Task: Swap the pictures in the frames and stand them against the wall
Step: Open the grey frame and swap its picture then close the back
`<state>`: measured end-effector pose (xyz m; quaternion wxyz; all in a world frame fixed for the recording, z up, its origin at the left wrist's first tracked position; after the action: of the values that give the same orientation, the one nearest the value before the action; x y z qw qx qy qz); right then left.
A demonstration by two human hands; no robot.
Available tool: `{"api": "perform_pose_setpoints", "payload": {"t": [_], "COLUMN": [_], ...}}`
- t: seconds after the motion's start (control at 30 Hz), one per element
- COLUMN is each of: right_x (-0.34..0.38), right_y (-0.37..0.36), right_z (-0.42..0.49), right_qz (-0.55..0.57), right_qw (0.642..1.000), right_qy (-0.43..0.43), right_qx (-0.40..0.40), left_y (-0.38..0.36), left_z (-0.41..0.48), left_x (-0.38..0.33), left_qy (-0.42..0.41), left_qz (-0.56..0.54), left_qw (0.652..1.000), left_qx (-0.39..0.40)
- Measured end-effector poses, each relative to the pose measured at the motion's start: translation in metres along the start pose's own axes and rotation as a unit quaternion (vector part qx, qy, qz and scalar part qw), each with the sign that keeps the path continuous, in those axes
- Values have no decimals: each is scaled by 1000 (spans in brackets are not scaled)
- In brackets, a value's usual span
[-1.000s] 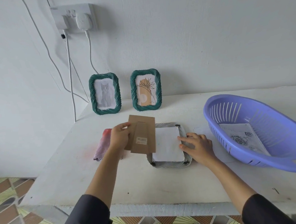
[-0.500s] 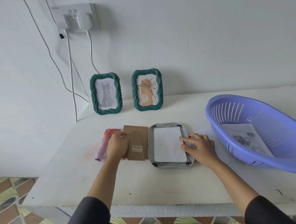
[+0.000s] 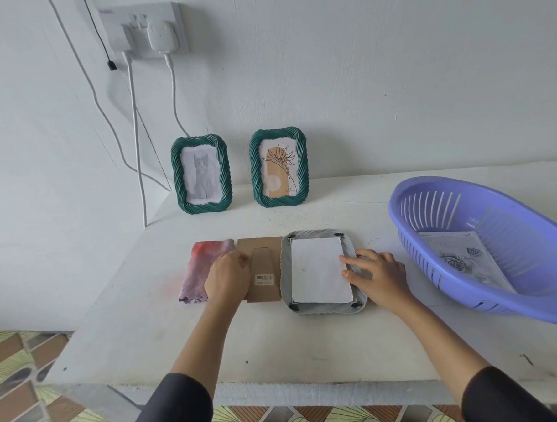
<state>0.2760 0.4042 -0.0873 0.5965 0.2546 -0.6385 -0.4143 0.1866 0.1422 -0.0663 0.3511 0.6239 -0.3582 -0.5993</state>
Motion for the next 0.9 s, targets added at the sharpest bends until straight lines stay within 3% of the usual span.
{"api": "perform_pose_setpoints", "payload": {"t": [0.37,0.5,0.63,0.9], "right_x": [4,5,6,12], "right_y": [2,3,4,7], "right_z": [-1,1,3,-1], "right_qz": [1,-6,-18,-41], "right_qw": [1000,1000,999,998], "right_qy": [-1,-6,-6,-7], "right_qx": [7,18,28,41], "left_y": [0,-25,-43,-40], "left_z": [-10,-26,-33,-30], "left_x": [-22,-55,-62,-58], "left_qy": [-70,-99,-81,-29], "left_qz": [-3,8,45,-58], "left_qw": [997,995,995,998], "left_qx": [-42,26,37,23]}}
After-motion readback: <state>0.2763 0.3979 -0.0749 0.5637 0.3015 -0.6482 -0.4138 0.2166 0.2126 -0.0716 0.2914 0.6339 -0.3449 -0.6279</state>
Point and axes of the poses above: each hand's wrist, its own z-axis towards the middle knuckle, its own y-axis out of the back of the hand, x = y × z, the point moved 5 cm from there along z, towards the middle knuckle, and after that the axes turned 2 degrees about x, right-handed, at the moved point
